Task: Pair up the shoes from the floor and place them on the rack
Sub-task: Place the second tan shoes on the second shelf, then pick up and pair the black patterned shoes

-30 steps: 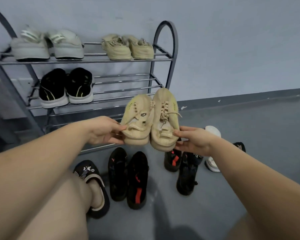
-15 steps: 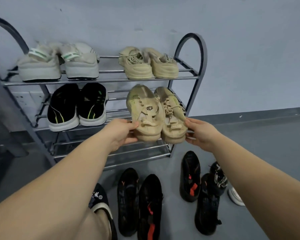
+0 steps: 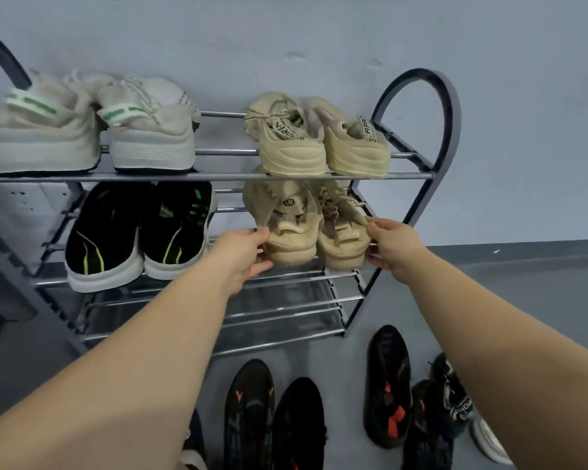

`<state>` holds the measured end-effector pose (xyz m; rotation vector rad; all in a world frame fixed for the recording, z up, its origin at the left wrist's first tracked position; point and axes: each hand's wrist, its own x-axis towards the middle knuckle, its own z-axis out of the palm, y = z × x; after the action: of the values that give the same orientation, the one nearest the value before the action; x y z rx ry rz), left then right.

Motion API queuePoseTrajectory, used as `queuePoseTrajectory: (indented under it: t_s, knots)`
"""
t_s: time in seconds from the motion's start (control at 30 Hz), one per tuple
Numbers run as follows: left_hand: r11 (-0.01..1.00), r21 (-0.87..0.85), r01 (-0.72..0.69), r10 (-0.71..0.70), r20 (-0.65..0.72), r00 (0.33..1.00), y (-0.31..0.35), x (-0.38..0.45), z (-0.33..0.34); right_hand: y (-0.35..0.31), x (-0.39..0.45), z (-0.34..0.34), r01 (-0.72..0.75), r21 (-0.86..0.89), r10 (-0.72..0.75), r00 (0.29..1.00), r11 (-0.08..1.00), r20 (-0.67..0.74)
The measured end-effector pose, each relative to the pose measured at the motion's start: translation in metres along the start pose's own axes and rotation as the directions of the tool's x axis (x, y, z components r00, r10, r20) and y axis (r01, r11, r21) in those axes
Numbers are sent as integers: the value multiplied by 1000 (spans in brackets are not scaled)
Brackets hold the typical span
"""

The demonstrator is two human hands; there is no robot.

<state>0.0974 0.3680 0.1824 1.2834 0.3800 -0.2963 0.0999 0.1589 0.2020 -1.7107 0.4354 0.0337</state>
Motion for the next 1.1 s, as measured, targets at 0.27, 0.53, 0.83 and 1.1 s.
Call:
queuePoseTrajectory:
  t_s: [0.27, 0.53, 0.83, 1.1]
  knots:
    - [992, 121, -18, 37, -157, 987, -7, 28, 3, 11, 37, 10, -35, -6, 35, 998, 999, -45]
    - [978, 209, 4, 37, -192, 981, -7, 37, 12, 16, 46, 22, -45, 44, 45, 999, 998, -13]
    - [969, 249, 4, 41, -173, 984, -4, 31, 6, 20, 53, 24, -43, -63, 39, 997, 997, -73]
    - [586, 805, -88, 335, -143, 931, -8, 9, 20, 34, 11, 13, 194, -485, -233, 972, 853, -20]
